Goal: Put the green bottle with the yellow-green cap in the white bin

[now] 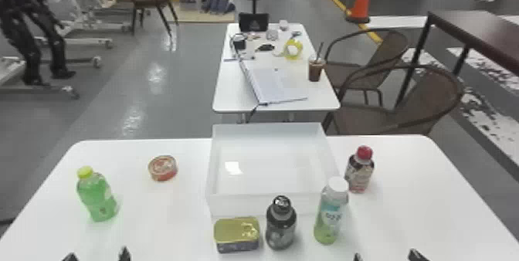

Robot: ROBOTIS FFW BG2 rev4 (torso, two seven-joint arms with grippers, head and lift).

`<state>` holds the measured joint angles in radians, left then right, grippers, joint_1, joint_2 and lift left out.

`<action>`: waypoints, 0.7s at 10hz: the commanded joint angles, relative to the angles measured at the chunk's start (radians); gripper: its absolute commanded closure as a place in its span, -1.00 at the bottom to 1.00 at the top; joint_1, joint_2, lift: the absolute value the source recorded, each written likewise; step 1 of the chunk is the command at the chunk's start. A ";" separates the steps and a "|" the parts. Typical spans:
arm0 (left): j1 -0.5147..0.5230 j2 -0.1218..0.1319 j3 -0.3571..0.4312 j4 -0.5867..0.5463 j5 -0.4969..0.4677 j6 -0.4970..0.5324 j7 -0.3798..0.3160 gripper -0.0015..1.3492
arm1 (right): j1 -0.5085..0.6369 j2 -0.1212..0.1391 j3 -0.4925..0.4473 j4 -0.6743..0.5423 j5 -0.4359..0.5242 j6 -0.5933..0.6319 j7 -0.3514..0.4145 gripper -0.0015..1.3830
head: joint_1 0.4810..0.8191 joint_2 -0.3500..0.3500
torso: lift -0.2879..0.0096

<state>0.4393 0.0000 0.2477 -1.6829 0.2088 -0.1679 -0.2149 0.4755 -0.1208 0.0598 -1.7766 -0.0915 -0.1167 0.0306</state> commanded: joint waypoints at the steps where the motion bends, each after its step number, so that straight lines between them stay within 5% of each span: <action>1: -0.002 -0.003 -0.001 0.006 0.001 -0.002 0.009 -0.75 | 0.000 0.003 0.000 0.002 -0.001 0.000 0.000 -0.87 | -0.60 0.00 | 0.26; 7: -0.027 -0.003 -0.004 0.032 0.001 -0.001 0.040 -0.75 | 0.000 0.006 0.000 0.008 -0.005 0.000 0.005 -0.87 | -0.60 0.00 | 0.26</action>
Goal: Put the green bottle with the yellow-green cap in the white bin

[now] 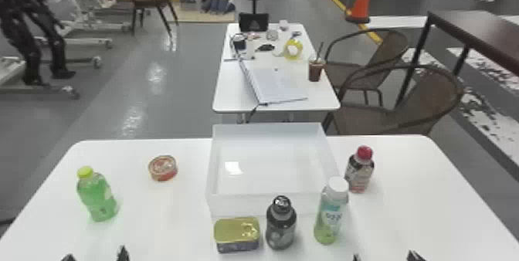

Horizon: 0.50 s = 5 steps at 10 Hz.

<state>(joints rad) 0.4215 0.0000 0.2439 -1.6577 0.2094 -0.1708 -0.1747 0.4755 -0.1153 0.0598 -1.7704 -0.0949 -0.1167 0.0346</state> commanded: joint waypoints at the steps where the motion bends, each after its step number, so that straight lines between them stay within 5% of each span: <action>1: -0.021 -0.003 -0.001 0.022 0.005 0.001 0.004 -0.75 | 0.000 0.002 0.000 0.002 -0.005 0.000 0.002 -0.87 | -0.60 0.00 | 0.26; 5: -0.115 -0.003 0.002 0.098 -0.010 0.007 0.012 -0.75 | -0.003 0.005 0.000 0.006 -0.005 0.000 0.007 -0.87 | -0.60 0.00 | 0.26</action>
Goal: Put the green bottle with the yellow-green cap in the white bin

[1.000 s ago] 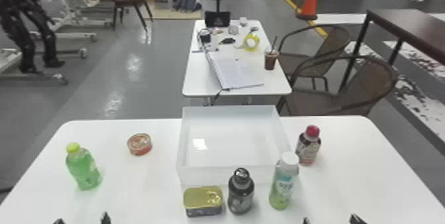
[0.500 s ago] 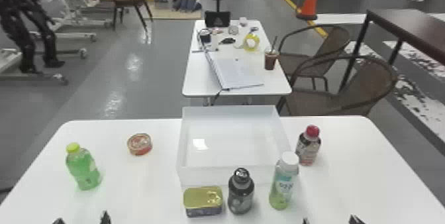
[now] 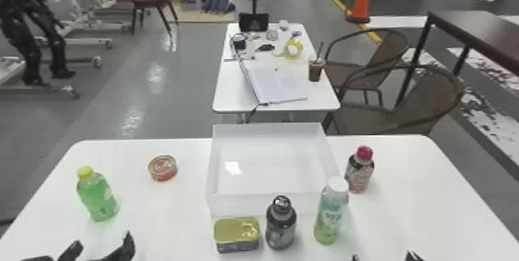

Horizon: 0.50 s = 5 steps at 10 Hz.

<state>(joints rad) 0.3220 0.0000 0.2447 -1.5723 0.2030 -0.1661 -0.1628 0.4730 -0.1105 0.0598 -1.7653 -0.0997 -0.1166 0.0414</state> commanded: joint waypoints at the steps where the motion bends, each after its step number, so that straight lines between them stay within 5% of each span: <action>1: -0.034 -0.003 0.004 0.031 -0.007 0.005 0.009 -0.75 | -0.002 0.002 0.000 0.003 0.000 0.000 0.003 -0.87 | -0.60 0.00 | 0.26; 5: -0.147 -0.003 0.042 0.133 -0.033 0.008 0.028 -0.75 | -0.007 0.011 0.000 0.009 0.003 0.005 0.015 -0.87 | -0.60 0.00 | 0.26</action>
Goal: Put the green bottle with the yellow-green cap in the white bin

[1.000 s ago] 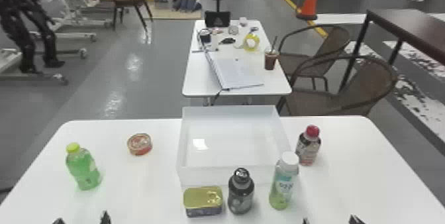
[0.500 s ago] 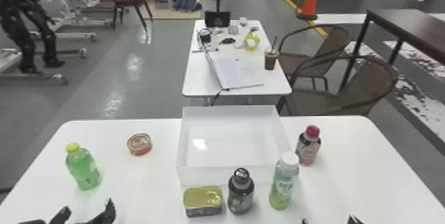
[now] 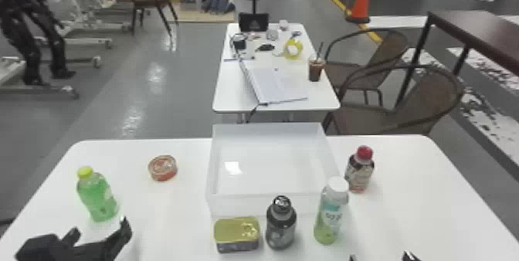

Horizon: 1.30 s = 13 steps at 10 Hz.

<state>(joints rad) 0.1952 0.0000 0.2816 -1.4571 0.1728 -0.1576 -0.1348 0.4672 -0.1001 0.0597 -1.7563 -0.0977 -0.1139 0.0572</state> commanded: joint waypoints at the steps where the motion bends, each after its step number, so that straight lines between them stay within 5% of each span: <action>1: -0.060 -0.003 0.005 0.050 -0.007 -0.003 0.000 -0.75 | -0.004 0.003 0.000 0.005 0.003 0.003 0.006 -0.87 | -0.60 0.00 | 0.26; 9: -0.246 0.089 0.037 0.251 -0.041 0.018 0.029 -0.68 | -0.022 0.016 -0.001 0.021 0.007 0.008 0.038 -0.87 | -0.60 0.00 | 0.26; 11: -0.247 0.107 0.027 0.253 -0.036 0.064 0.029 0.25 | -0.024 0.020 -0.001 0.026 0.003 0.008 0.039 -0.87 | -0.60 0.00 | 0.26; 13: -0.250 0.092 0.036 0.253 -0.042 0.055 0.029 0.22 | -0.025 0.019 -0.001 0.028 0.003 0.008 0.043 -0.87 | -0.60 0.00 | 0.26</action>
<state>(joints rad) -0.0546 0.0954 0.3157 -1.2043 0.1320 -0.0977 -0.1058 0.4424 -0.0806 0.0583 -1.7290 -0.0951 -0.1058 0.1002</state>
